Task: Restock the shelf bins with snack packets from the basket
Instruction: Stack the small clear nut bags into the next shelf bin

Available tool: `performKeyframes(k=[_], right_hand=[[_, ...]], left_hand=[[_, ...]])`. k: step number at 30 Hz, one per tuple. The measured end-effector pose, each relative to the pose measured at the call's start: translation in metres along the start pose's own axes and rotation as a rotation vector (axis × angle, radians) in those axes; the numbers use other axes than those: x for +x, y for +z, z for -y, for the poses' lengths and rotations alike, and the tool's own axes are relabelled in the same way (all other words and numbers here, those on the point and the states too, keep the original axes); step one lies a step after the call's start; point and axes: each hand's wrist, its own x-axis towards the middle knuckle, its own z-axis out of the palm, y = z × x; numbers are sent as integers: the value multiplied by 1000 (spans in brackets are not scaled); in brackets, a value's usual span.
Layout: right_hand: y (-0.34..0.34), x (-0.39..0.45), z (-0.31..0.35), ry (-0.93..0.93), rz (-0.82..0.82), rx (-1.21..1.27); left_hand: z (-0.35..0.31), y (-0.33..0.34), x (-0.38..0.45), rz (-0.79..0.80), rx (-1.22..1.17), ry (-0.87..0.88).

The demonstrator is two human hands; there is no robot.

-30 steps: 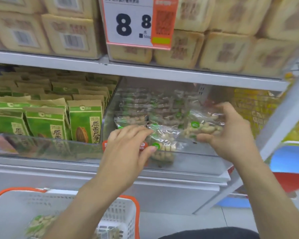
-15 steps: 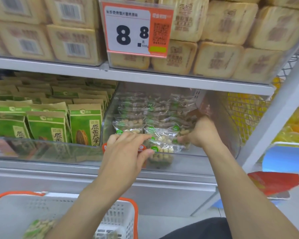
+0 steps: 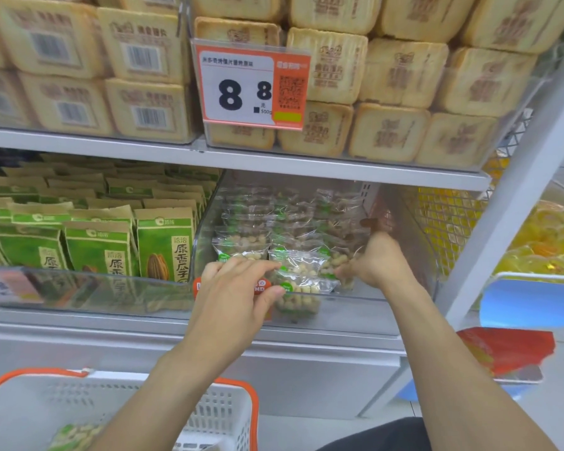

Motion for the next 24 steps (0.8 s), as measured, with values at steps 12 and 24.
performKeyframes(k=[12, 24], right_hand=[[16, -109, 60, -707, -300, 274], [222, -176, 53, -695, 766, -131]], left_hand=[[-1, -16, -55, -482, -288, 26], [169, 65, -291, 180, -169, -800]])
